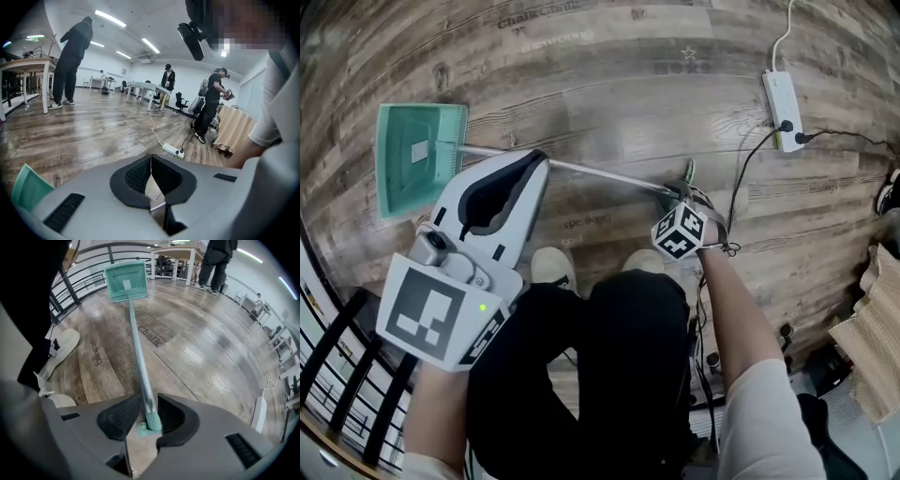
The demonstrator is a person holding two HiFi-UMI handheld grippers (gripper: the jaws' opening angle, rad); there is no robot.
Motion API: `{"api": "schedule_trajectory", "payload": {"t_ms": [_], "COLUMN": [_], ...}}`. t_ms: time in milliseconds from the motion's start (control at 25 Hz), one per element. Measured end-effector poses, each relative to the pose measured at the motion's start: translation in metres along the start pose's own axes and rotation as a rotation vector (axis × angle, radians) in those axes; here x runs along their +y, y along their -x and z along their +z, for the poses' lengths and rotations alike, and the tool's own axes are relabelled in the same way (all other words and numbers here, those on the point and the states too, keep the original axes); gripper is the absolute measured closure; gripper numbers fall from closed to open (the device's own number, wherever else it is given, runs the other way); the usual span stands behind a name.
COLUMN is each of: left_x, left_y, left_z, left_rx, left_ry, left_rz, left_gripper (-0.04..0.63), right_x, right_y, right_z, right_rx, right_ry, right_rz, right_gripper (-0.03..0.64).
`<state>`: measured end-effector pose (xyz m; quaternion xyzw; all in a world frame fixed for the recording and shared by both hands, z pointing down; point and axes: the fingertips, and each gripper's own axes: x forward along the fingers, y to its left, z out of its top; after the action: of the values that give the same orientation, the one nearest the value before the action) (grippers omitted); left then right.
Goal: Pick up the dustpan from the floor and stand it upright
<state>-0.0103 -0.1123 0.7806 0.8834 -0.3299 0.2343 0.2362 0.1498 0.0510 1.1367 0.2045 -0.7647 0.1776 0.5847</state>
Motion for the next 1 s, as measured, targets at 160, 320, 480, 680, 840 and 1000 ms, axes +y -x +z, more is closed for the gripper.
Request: {"api": "schedule_trajectory", "payload": {"t_ms": [160,320,480,680,840,1000], "left_x": [0.008,0.011,0.013,-0.005,-0.033,-0.054], "left_y": [-0.001,0.000,0.005,0.035,0.083,0.137], "left_z": [-0.003,-0.004,0.000,0.018,0.049,0.084], "left_rx": [-0.011,-0.015,-0.023,-0.005,0.024,0.043], "left_ry": [0.025,0.029,0.045,0.087,0.134,0.172], "left_rz": [0.009,0.010,0.016,0.005,-0.015,-0.009], "left_gripper": [0.569,0.569,0.569,0.569,0.569,0.569], "right_x": [0.006,0.009,0.011,0.016,0.025,0.022], "right_y": [-0.021,-0.028,-0.015,0.052,0.130,0.208], "right_z": [-0.007,-0.012,-0.004,0.015,0.021,0.013], "right_rx": [0.081,0.154,0.147,0.142,0.227,0.371], "right_ry": [0.076,0.090,0.164,0.160,0.148,0.136], "right_rz": [0.019,0.061,0.089,0.119,0.155,0.158], "right_gripper": [0.488,0.514,0.529,0.529,0.531,0.531]}}
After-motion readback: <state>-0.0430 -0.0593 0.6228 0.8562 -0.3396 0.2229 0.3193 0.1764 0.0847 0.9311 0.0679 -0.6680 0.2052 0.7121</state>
